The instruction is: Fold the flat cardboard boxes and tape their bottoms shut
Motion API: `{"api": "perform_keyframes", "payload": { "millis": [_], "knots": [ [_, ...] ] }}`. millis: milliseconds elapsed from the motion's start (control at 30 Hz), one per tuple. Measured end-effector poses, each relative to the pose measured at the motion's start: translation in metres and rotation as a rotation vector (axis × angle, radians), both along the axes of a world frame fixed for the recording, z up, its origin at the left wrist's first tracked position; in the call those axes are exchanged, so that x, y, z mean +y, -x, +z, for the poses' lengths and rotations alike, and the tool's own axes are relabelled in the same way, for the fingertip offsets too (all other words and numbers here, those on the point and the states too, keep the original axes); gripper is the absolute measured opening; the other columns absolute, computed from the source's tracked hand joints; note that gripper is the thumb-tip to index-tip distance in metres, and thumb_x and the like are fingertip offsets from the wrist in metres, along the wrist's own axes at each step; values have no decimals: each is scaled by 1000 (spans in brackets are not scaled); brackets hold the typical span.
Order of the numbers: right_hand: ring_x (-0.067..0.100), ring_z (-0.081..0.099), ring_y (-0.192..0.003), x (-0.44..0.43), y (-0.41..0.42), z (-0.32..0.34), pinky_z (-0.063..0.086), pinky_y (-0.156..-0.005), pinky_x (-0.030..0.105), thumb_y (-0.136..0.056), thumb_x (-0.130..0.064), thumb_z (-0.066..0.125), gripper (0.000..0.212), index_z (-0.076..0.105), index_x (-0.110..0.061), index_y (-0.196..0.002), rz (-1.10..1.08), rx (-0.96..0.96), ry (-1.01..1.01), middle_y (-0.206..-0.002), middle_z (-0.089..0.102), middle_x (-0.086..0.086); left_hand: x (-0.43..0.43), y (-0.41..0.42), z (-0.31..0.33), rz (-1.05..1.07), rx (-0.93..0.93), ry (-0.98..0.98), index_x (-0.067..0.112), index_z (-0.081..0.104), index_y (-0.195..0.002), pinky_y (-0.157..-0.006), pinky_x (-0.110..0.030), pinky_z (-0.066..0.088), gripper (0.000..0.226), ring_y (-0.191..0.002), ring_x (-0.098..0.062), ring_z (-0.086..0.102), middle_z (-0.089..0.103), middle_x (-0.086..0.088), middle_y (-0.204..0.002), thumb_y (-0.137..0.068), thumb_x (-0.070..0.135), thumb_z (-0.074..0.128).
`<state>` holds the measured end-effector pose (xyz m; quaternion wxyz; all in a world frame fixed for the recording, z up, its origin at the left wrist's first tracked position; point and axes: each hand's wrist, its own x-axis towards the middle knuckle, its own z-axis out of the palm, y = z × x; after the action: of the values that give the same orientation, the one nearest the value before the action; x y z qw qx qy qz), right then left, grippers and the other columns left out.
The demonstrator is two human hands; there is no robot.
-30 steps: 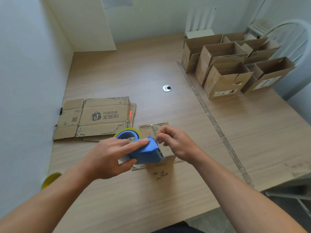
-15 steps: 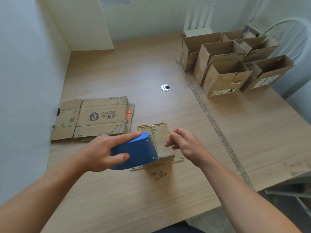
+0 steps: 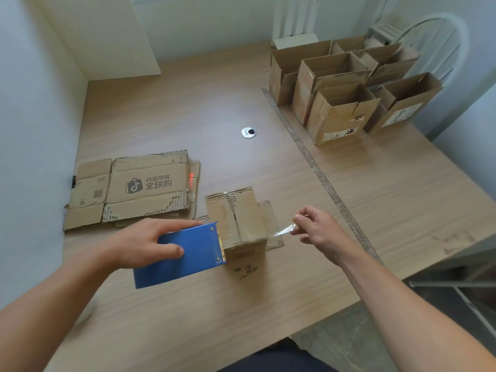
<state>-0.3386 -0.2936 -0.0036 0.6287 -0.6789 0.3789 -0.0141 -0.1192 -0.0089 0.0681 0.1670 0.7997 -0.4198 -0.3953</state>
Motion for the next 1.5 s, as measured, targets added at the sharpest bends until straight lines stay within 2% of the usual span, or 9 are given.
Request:
{"api": "perform_keyframes", "payload": {
  "millis": [100, 267, 367, 500, 667, 1033, 1167, 1333, 1500],
  "knots": [
    [10, 68, -87, 6, -1, -1, 45, -79, 36, -102, -17, 52, 15, 54, -19, -87, 20, -5, -46, -83, 65, -1, -6, 8, -5, -29, -30, -81, 78, 44, -110, -84, -7, 36, 54, -106, 23, 45, 54, 38, -122, -67, 48, 54],
    [11, 67, -93, 10, 9, -10, 40, -75, 35, -98, -12, 57, 14, 55, -20, -87, 43, -6, -66, -90, 66, 4, 0, 12, -7, 17, -44, -96, 83, 41, -103, -76, -5, 35, 54, -101, 23, 46, 51, 45, -108, -68, 44, 52],
    [13, 66, -92, 13, 6, -21, 37, -71, 33, -98, -11, 58, 16, 56, -20, -85, 16, -2, -48, -88, 66, 5, 2, 12, -9, 29, -74, -120, 71, 41, -115, -77, -6, 34, 55, -101, 18, 47, 48, 42, -111, -68, 45, 51],
    [15, 59, -86, 16, -2, -32, 42, -58, 11, -97, -6, 57, 18, 56, -16, -83, -32, -22, -11, -86, 62, 9, -2, 7, -13, 33, -109, -164, 66, 40, -124, -77, -12, 37, 61, -100, 4, 52, 53, 32, -112, -67, 47, 49],
    [16, 58, -82, 20, -20, -53, 39, -67, 27, -96, -11, 59, 16, 56, -18, -82, -62, 34, -1, -83, 63, 2, -11, 2, -17, 38, -130, -236, 64, 42, -130, -89, -28, 44, 66, -109, -10, 53, 59, 16, -124, -67, 48, 48],
    [9, 47, -62, 47, -52, -71, 32, -52, 22, -97, -11, 57, 17, 56, -20, -83, -99, 62, 1, -76, 58, -2, -21, -3, -21, 37, -92, -303, 68, 41, -130, -90, -33, 46, 68, -108, -11, 53, 58, 13, -127, -66, 47, 48],
    [13, 49, -69, 47, -53, -74, 37, -60, 25, -96, -17, 59, 13, 55, -21, -85, -107, 126, -31, -79, 58, -1, -24, -2, -20, 32, -96, -317, 64, 40, -134, -79, -27, 41, 71, -106, -11, 52, 57, 12, -127, -66, 46, 48],
    [21, 60, -89, 48, -55, -61, 42, -73, 27, -93, -16, 59, 6, 60, -20, -90, -26, 115, 270, -95, 66, 4, -25, -2, -20, 34, -101, -329, 67, 39, -133, -75, -25, 40, 67, -104, -10, 54, 58, 12, -124, -70, 45, 51],
    [15, 66, -88, 50, -38, -54, 53, -84, 39, -94, -48, 52, 39, 72, -14, -96, -23, 3, 81, -91, 73, -1, -24, -1, -22, 25, -131, -332, 66, 38, -135, -84, -30, 45, 72, -107, -12, 53, 57, 11, -128, -66, 48, 48]
  ]
}}
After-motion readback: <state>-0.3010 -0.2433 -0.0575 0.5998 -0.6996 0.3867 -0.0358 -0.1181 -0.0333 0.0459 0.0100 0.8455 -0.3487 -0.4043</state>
